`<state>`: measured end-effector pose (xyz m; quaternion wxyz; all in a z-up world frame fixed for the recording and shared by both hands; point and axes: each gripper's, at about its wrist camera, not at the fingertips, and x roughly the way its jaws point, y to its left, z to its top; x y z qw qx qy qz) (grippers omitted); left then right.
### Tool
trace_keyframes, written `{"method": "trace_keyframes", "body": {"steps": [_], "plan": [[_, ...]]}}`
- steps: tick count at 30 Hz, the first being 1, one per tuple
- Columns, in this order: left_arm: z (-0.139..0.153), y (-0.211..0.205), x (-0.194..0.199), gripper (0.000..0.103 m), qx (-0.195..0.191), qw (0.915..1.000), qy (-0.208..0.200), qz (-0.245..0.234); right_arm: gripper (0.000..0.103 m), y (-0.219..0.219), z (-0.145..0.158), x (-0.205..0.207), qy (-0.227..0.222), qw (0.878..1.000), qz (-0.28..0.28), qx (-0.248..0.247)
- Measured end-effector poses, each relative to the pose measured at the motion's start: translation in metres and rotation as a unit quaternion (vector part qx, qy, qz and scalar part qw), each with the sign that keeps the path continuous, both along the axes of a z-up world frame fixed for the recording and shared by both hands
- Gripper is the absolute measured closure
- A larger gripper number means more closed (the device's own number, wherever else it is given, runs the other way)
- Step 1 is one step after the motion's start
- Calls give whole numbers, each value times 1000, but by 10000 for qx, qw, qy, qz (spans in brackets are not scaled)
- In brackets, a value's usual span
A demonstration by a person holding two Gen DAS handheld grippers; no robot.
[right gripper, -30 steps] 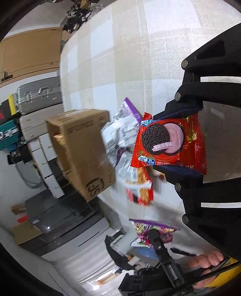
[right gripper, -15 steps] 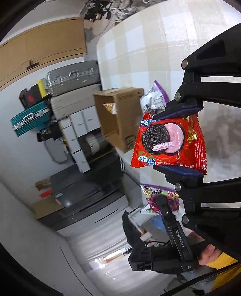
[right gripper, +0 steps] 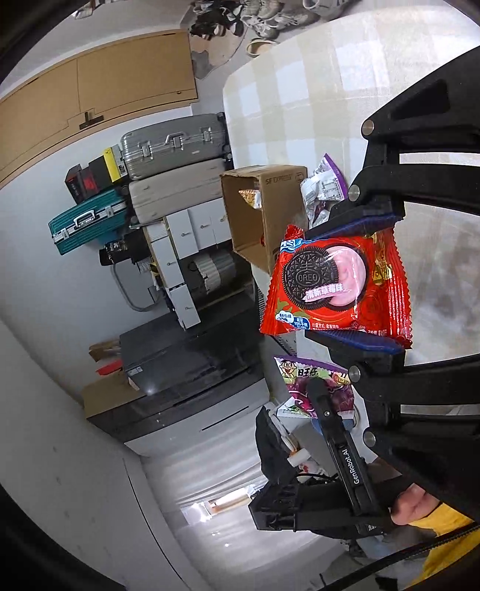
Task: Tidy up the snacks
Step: 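Lift and carry both held packs over the cardboard box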
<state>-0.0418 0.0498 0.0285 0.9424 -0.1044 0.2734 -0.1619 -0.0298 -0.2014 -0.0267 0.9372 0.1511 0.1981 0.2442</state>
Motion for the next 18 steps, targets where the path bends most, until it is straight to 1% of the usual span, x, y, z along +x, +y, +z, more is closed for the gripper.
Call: {"method": "trace_keyframes", "body": {"steps": [5, 8, 12, 15, 17, 18], "plan": [[18, 0, -8, 74, -92, 9999, -42, -66, 58, 7, 13, -5, -109, 9998, 61, -123], [32, 1, -4, 74, -127, 9998, -138, -60, 58, 9, 24, 0, -154, 9996, 109, -205], [52, 7, 10, 74, -186, 9995, -263, -7, 58, 10, 41, 14, -206, 9992, 200, -268], [64, 8, 26, 74, -181, 9994, -309, 15, 58, 10, 56, 30, -213, 9990, 334, -217], [71, 8, 40, 74, -147, 9993, -330, 23, 58, 11, 67, 41, -283, 9987, 324, -290], [74, 8, 46, 74, -87, 9993, -344, 100, 58, 12, 72, 48, -298, 9985, 338, -301]]}}
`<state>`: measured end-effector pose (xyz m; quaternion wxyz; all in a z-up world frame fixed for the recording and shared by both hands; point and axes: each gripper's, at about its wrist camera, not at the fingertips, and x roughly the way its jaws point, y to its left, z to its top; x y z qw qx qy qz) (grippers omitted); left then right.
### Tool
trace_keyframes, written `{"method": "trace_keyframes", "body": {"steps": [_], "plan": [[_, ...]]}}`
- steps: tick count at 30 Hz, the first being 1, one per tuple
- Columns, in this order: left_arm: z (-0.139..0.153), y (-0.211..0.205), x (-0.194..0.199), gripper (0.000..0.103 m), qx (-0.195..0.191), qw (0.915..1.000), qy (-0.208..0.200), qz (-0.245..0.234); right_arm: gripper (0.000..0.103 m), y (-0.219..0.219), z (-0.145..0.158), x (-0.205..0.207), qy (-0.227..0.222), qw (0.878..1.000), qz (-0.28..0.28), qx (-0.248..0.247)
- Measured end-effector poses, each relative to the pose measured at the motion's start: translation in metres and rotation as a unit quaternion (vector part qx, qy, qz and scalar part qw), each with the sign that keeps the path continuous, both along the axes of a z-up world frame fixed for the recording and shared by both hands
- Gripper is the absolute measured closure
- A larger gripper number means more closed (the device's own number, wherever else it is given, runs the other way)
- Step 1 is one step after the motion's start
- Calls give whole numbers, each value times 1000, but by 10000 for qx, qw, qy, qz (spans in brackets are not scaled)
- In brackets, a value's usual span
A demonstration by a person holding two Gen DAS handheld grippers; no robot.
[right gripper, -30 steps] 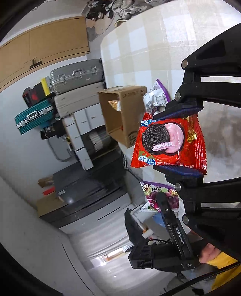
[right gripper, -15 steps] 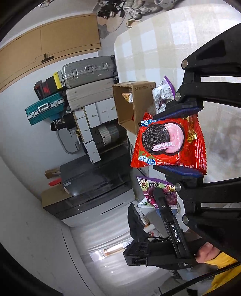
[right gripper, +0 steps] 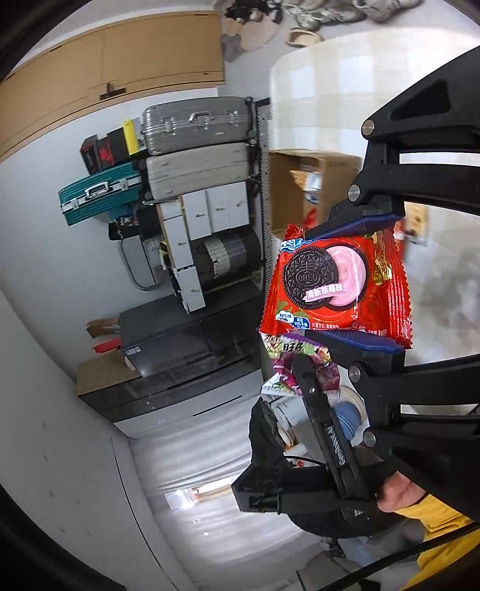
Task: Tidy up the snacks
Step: 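Lift and carry both held packs over the cardboard box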
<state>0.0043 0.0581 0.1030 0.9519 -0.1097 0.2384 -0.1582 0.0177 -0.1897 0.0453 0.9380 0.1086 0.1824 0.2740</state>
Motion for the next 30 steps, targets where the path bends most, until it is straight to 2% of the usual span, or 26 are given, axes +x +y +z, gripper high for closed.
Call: {"method": "trace_keyframes", "body": {"steps": [5, 10, 15, 22, 30], "plan": [[8, -7, 39, 74, 78, 10000, 54, 15, 58, 3, 21, 44, 28, 9999, -31, -139], [1, -11, 87, 74, 116, 9997, 214, 69, 58, 10, 34, 90, 74, 9995, -51, -304], [-7, -18, 155, 73, 134, 9991, 402, 60, 58, 16, 36, 139, 179, 9989, -35, -434], [-22, -39, 255, 73, 378, 9967, 725, -9, 58, 18, 25, 212, 435, 9975, -110, -546], [-66, -61, 363, 73, 433, 9896, 1365, -109, 58, 13, -8, 288, 928, 9937, -175, -607]]}}
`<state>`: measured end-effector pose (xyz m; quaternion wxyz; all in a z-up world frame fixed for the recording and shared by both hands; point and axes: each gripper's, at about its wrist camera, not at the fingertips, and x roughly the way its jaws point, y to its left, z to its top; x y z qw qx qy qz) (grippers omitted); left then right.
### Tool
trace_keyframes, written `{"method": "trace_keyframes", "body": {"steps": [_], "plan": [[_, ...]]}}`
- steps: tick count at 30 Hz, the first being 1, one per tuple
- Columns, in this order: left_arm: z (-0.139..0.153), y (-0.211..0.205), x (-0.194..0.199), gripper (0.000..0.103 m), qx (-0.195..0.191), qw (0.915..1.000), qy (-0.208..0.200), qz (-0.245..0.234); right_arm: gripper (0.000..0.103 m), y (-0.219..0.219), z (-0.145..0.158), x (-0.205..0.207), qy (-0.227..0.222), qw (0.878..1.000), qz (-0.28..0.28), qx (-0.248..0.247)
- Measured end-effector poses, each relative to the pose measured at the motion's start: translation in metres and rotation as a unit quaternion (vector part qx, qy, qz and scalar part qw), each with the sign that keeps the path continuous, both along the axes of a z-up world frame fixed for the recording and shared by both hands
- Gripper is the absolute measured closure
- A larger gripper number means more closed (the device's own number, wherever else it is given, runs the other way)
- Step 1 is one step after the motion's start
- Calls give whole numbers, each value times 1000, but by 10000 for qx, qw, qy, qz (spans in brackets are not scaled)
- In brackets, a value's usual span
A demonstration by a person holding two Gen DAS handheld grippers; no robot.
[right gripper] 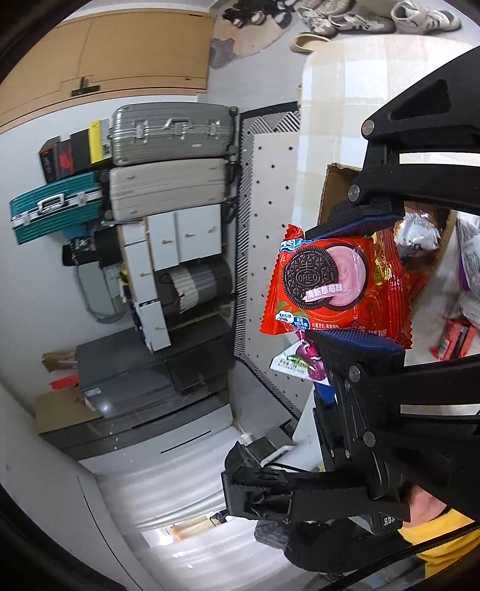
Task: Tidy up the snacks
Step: 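Lift and carry both held packs over the cardboard box, then lower both packs into the box and open both grippers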
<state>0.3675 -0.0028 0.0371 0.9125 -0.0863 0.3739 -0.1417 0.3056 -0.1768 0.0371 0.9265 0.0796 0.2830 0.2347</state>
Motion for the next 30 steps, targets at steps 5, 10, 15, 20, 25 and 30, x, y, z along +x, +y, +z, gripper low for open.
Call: {"method": "trace_keyframes", "body": {"steps": [5, 10, 15, 20, 25, 30], "plan": [[-31, -14, 44, 73, 49, 9995, 322, -50, 58, -6, -26, 33, 322, 9995, -74, -16], [-61, -26, 60, 73, 174, 9983, 540, -108, 58, -9, -49, 51, 555, 9984, -111, -27], [-85, -39, 76, 73, 260, 9970, 717, -145, 58, -7, -69, 57, 736, 9972, -98, -72], [-100, -40, 79, 68, 266, 9967, 758, -135, 58, -2, -80, 63, 811, 9965, -70, -185], [-103, -40, 84, 61, 272, 9971, 693, -143, 58, 5, -91, 66, 926, 9952, -50, -296], [-102, -34, 76, 59, 340, 9970, 685, -88, 58, 7, -98, 69, 1019, 9942, -113, -317]]}}
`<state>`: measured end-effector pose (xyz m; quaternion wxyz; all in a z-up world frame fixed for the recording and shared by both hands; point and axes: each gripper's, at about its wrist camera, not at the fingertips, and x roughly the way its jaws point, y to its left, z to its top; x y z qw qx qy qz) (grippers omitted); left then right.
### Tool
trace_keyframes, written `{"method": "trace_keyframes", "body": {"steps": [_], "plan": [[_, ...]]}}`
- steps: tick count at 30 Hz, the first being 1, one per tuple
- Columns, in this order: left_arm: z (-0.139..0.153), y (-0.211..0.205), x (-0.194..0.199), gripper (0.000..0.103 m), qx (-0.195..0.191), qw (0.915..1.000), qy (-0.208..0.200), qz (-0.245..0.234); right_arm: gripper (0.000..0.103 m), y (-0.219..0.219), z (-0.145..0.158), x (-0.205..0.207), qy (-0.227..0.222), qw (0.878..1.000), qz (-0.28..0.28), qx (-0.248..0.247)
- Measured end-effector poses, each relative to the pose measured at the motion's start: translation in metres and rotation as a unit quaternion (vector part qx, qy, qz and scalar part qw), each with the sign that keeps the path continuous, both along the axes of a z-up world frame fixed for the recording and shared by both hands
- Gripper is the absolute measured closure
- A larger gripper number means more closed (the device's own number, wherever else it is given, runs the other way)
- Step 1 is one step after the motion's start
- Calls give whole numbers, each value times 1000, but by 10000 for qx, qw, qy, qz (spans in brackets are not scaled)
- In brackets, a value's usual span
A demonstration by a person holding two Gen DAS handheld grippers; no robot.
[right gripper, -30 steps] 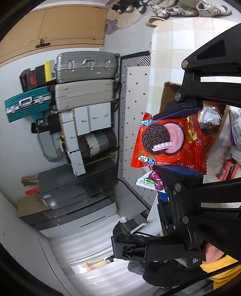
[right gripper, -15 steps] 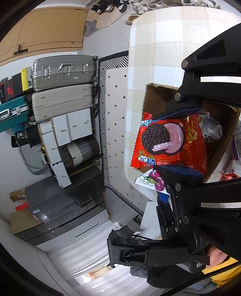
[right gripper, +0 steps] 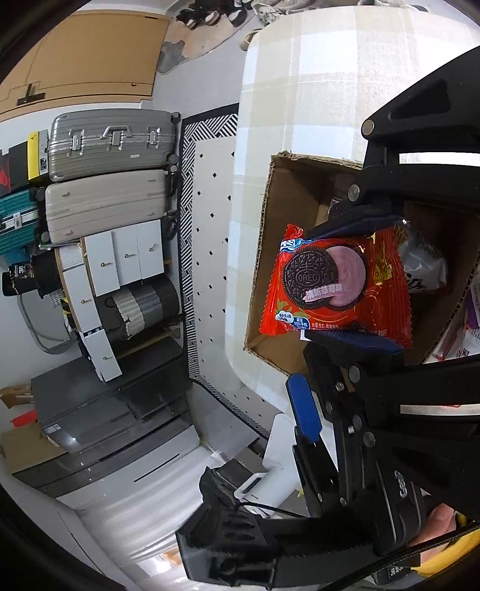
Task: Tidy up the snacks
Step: 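Lower both packs into the box and open both grippers, then move both tools back toward the remaining snacks on the table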
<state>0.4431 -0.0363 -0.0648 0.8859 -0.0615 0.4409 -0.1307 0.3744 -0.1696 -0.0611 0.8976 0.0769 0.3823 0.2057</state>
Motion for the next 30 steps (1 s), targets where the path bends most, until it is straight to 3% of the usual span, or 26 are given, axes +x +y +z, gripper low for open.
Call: {"method": "trace_keyframes", "body": {"steps": [4, 9, 16, 22, 30], "plan": [[3, 7, -21, 57, 21, 10000, -23, 64, 58, 3, -2, 0, 65, 9999, -13, -93], [10, 21, -43, 42, 22, 9998, -64, 186, 57, 4, 0, -3, 50, 9999, -113, -117], [18, 28, -62, 42, 123, 9995, -4, 277, 53, 3, 8, -14, 37, 9997, -197, -103], [35, 31, -91, 41, 177, 9992, -160, 323, 51, -4, 29, -44, -164, 9996, -234, 15], [72, 24, -145, 31, 265, 9979, -488, 329, 48, -6, 68, -95, -529, 9984, -219, 24]]}}
